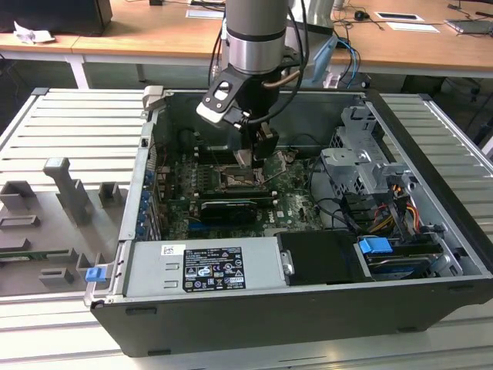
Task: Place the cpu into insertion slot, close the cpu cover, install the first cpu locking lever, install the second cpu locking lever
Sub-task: 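Place the cpu into insertion slot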
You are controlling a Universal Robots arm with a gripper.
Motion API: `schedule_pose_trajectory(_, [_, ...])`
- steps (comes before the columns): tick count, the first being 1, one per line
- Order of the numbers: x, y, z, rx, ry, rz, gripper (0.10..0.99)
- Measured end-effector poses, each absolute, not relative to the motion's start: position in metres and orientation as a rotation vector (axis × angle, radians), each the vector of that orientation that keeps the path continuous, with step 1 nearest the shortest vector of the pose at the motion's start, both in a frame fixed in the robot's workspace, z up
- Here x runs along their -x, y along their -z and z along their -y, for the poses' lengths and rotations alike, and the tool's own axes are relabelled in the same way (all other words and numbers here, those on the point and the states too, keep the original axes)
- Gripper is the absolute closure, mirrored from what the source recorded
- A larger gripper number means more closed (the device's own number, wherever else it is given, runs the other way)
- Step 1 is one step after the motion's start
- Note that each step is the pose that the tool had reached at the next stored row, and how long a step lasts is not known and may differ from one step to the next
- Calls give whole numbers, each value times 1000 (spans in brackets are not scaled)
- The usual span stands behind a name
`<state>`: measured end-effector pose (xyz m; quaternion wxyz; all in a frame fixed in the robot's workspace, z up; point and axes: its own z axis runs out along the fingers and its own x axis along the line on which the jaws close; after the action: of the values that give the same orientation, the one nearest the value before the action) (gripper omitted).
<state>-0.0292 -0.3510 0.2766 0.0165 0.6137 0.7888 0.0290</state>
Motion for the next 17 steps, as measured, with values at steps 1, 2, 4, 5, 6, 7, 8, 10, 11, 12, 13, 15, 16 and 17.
schedule_pose_trajectory(1, [29, -275, 351, -1927, -89, -2437, 553])
schedule_pose_trajectory(2, [29, -273, 351, -1961, -88, -2408, 553])
schedule_pose_trajectory(4, [29, -270, 351, -2014, -86, -2363, 553])
schedule_pose_trajectory(5, [29, -269, 351, -2035, -86, -2344, 553])
schedule_pose_trajectory(6, [29, -268, 351, -2053, -85, -2328, 553])
schedule_pose_trajectory(7, [29, -267, 351, -2075, -85, -2308, 553])
schedule_pose_trajectory(8, [29, -266, 351, -2095, -84, -2288, 553])
schedule_pose_trajectory(10, [29, -265, 351, -2123, -83, -2262, 553])
schedule_pose_trajectory(11, [29, -264, 351, -2133, -83, -2252, 553])
schedule_pose_trajectory(12, [29, -263, 351, -2148, -83, -2237, 553])
schedule_pose_trajectory(13, [29, -262, 351, -2164, -82, -2221, 553])
schedule_pose_trajectory(15, [29, -260, 351, -2184, -82, -2201, 553])
schedule_pose_trajectory(16, [29, -260, 351, -2186, -82, -2198, 553])
schedule_pose_trajectory(17, [29, -260, 351, -2188, -82, -2196, 553])
